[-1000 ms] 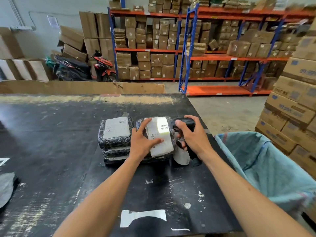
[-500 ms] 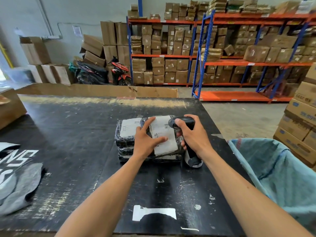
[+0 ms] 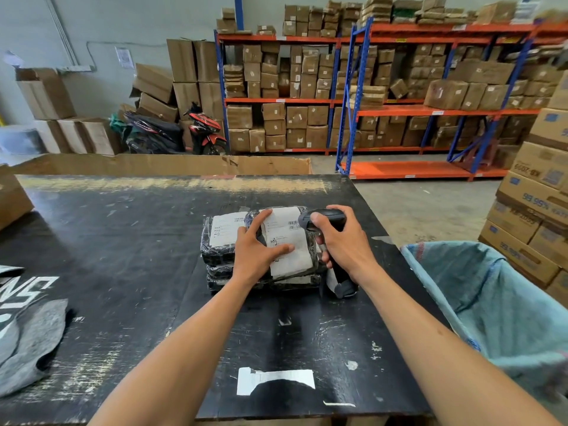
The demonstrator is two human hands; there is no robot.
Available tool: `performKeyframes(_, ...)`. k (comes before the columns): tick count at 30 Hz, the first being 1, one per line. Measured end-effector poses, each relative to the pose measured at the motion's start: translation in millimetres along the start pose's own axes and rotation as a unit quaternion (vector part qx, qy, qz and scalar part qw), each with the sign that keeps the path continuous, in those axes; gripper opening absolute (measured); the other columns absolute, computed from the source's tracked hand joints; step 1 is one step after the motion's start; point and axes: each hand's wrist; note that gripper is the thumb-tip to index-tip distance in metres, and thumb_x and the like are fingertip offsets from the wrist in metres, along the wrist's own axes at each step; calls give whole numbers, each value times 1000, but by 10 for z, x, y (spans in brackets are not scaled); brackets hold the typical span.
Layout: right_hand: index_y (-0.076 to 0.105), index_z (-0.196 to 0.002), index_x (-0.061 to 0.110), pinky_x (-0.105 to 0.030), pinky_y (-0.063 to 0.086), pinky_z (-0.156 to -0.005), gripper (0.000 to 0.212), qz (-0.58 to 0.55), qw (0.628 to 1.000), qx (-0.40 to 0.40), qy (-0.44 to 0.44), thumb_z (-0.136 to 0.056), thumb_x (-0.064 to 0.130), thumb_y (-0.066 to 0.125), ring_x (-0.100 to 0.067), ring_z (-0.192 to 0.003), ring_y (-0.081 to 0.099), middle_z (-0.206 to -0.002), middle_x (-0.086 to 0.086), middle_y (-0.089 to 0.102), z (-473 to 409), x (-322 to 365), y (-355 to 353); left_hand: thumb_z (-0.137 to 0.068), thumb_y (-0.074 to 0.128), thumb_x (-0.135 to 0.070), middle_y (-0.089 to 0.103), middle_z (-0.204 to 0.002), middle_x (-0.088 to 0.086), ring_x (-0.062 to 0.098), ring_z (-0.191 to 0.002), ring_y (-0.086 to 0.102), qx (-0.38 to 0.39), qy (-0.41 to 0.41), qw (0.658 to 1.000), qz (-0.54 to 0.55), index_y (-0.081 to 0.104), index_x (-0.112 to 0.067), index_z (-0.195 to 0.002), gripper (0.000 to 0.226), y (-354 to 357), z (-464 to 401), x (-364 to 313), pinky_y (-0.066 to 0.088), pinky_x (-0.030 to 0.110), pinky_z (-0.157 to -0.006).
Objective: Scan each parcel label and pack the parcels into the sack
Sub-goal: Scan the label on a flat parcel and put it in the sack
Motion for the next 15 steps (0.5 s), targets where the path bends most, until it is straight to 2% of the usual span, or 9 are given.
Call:
performKeyframes(7, 49, -133, 34, -30, 54, -46, 55, -9, 1000, -7, -1, -88, 57, 71, -18, -49, 65, -84, -9, 76, 15, 7, 19, -60, 98, -40, 49, -111, 1, 0, -98, 53, 4, 0, 1000, -1, 48, -66, -128, 88, -5, -16, 25, 38, -2, -75)
performKeyframes(11, 50, -133, 34, -30, 54, -45, 57, -31, 999, -5, 8, -86, 54, 75, -18, -49, 65, -88, -9, 78, -6, -11, 24, -60, 98, -42, 49, -112, 1, 4, -101, 54, 3, -1, 1000, 4, 50, -62, -130, 87, -26, -46, 38, 40, 8, -81)
performKeyframes(15, 47, -134, 31, -30, 54, -47, 59, -35, 999, 4, 33, -82, 34, 76, -19, -51, 66, -91, -10, 75, -53, -112, -6, -62, 98, -39, 49, -114, 3, 9, -101, 56, -20, -5, 1000, 12, 51, -56, -134, 88, -94, -98, 51, 45, 16, -82)
Point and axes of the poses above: each hand's wrist, its own z-axis away from the middle knuckle, its own y-axis out of the palm, x = y × z
